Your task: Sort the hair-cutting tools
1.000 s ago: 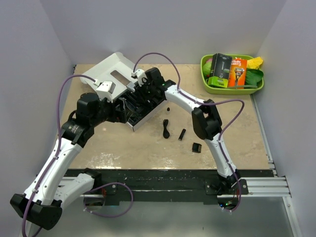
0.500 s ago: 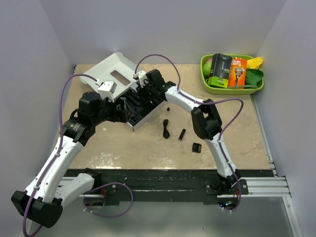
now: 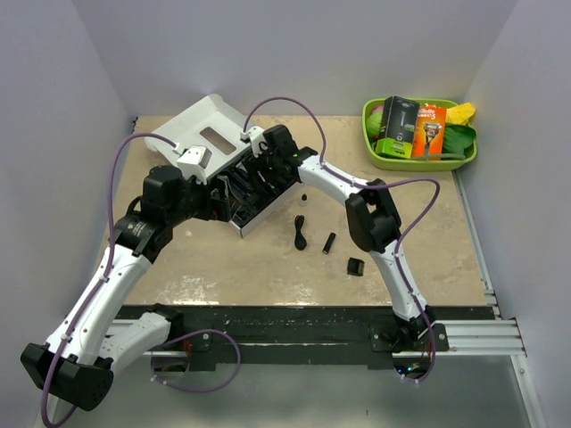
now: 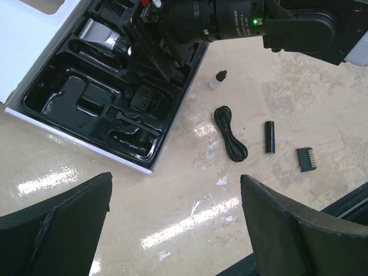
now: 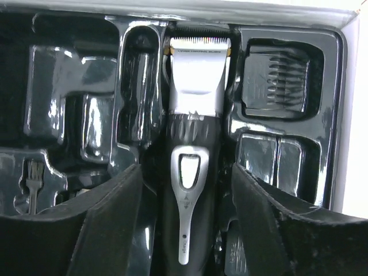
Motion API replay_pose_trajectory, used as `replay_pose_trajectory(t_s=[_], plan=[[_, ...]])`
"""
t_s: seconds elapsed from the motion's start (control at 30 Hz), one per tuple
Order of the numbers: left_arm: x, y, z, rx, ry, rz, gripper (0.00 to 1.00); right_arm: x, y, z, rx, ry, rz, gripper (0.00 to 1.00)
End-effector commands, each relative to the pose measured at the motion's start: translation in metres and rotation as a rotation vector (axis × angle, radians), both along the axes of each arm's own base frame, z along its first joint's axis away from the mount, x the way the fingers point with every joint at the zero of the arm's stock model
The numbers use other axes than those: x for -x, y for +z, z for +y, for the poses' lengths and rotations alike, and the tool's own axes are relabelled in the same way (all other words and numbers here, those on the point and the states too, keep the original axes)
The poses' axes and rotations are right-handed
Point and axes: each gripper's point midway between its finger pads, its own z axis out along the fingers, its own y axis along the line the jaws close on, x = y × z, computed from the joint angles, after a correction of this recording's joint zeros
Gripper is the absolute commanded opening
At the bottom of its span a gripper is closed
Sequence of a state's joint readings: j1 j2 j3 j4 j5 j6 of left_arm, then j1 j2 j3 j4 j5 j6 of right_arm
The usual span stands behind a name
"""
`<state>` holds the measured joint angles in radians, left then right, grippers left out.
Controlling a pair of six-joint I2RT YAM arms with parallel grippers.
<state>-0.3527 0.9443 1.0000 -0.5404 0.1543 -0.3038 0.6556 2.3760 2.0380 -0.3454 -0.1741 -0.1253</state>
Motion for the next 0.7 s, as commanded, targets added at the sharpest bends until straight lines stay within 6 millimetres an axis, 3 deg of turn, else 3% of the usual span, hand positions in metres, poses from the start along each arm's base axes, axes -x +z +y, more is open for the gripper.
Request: replay_pose_trajectory(t_s=[0.0, 0.1, 0.17, 0.3, 0.33, 0.4, 0.47, 0.5, 0.57, 0.6, 0.67], plan=[[-0.004, 0.012, -0.002, 0.017, -0.009, -0.039, 0.97, -0.01, 0.052, 0.011, -0.075, 0.002, -0.095, 0.7], [-0.004, 0.012, -0.001, 0.014, -0.005, -0.04, 0.97, -0.01, 0.059, 0.011, -0.08, 0.002, -0.104, 0.79], [-0.005, 0.014, -0.001, 0.015, -0.004, -0.044, 0.97, -0.01, 0.066, 0.01, -0.083, 0.001, -0.112, 0.98], [-0.004, 0.017, 0.0, 0.016, -0.001, -0.052, 0.97, -0.008, 0.099, 0.004, -0.1, -0.009, -0.162, 0.98], [-0.005, 0.016, 0.0, 0.013, 0.002, -0.052, 0.97, -0.006, 0.123, 0.001, -0.122, -0.011, -0.195, 0.99], [-0.007, 0.018, 0.001, 0.007, 0.007, -0.058, 0.97, 0.0, 0.142, -0.005, -0.13, -0.017, -0.223, 0.98], [-0.009, 0.019, 0.004, -0.003, 0.024, -0.064, 0.97, 0.008, 0.179, -0.015, -0.157, -0.032, -0.274, 0.99], [-0.011, 0.019, 0.005, -0.007, 0.026, -0.069, 0.97, 0.011, 0.179, -0.023, -0.138, -0.057, -0.273, 0.98], [-0.013, 0.021, 0.007, -0.009, 0.039, -0.079, 0.97, 0.021, 0.204, -0.039, -0.161, -0.111, -0.288, 0.99], [-0.014, 0.021, 0.006, -0.01, 0.039, -0.078, 0.97, 0.026, 0.205, -0.048, -0.149, -0.144, -0.262, 0.98], [-0.014, 0.024, 0.005, -0.003, 0.038, -0.081, 0.97, 0.027, 0.224, -0.077, -0.174, -0.342, -0.245, 0.98]])
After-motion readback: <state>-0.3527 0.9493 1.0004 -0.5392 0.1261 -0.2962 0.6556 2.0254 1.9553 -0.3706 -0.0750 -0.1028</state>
